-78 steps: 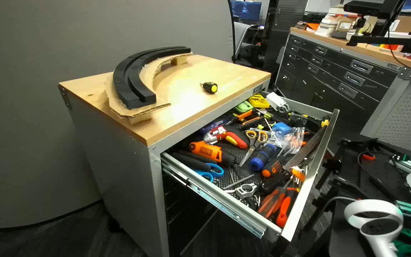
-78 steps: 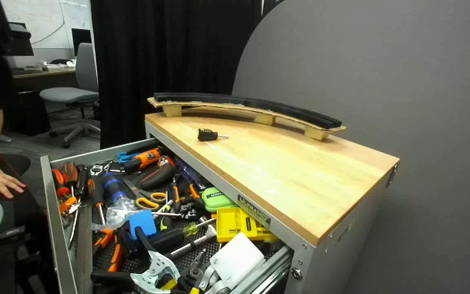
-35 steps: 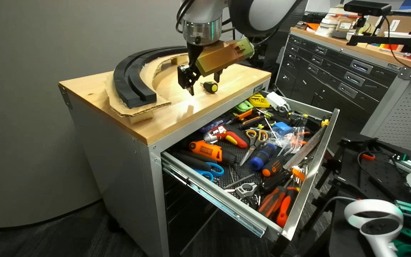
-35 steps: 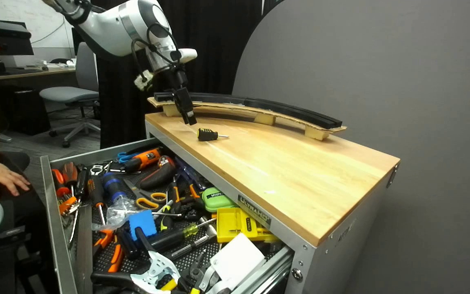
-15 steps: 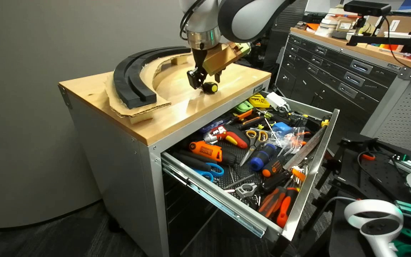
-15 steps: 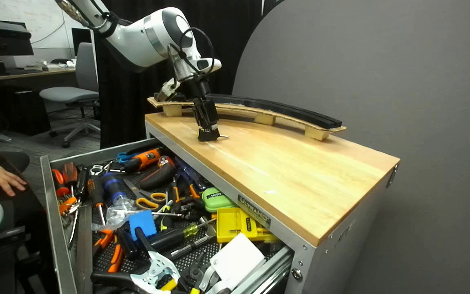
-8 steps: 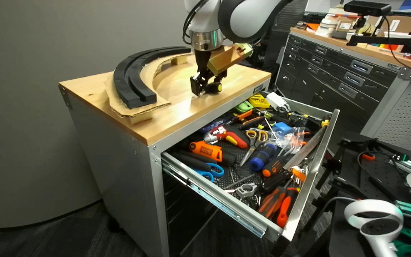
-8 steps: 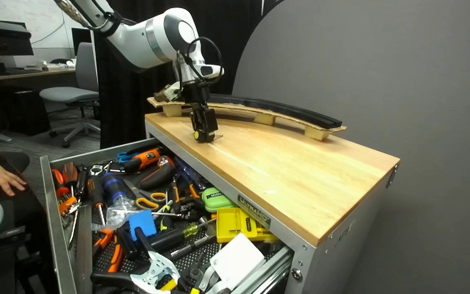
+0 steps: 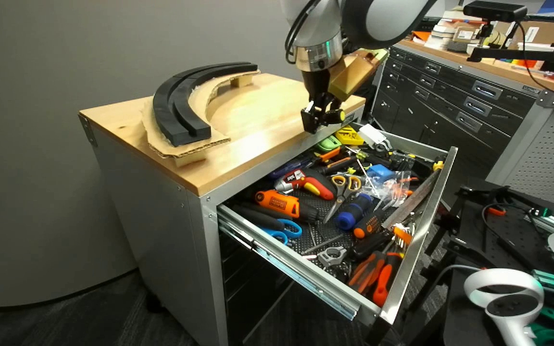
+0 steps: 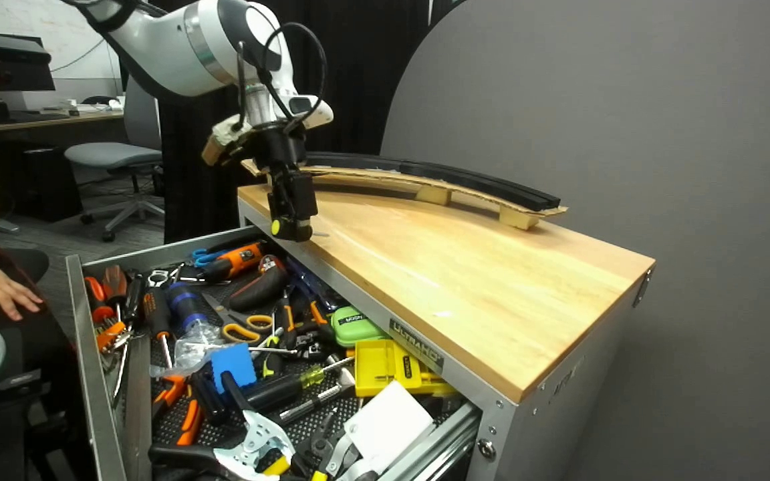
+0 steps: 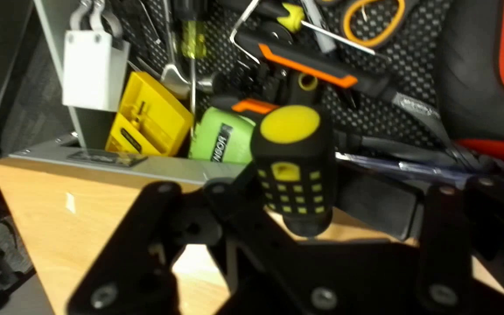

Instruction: Put the screwdriver in the drawer and the close it

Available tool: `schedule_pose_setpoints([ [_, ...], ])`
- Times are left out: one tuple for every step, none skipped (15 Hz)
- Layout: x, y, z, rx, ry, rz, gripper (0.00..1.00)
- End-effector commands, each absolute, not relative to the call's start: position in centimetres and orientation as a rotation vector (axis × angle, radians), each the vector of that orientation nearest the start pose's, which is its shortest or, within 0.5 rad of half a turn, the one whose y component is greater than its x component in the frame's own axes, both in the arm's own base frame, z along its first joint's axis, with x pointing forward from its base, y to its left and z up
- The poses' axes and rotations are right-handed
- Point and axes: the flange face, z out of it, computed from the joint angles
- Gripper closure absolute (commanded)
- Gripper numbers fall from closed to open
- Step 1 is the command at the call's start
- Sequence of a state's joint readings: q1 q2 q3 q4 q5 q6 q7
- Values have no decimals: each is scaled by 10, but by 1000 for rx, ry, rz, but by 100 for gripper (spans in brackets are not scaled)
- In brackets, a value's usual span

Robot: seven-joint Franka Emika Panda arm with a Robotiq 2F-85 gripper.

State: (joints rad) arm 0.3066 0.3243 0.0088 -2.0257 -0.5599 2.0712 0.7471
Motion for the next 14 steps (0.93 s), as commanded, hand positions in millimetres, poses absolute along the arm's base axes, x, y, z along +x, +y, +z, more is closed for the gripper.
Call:
schedule_pose_setpoints([
  [507, 148, 287, 2563, -166, 20, 87],
  [503, 150, 286, 2579, -196, 43, 38],
  [500, 151, 283, 2587, -220, 44, 38],
  [497, 154, 279, 2615, -215, 16, 32],
  [494, 154, 275, 2674, -184, -7, 23],
  [493, 153, 271, 2712, -183, -115, 16],
  [490, 149, 270, 2758, -190, -162, 8],
  [488, 149, 271, 2780, -197, -215, 1],
  [489, 150, 272, 2807, -172, -244, 0],
  [490, 149, 274, 2820, -137, -271, 0],
  [490, 146, 277, 2838, -84, -303, 0],
  [487, 142, 278, 2842, -44, -344, 0],
  [481, 135, 278, 2853, 13, -397, 0],
  [475, 127, 278, 2851, 29, -437, 0],
])
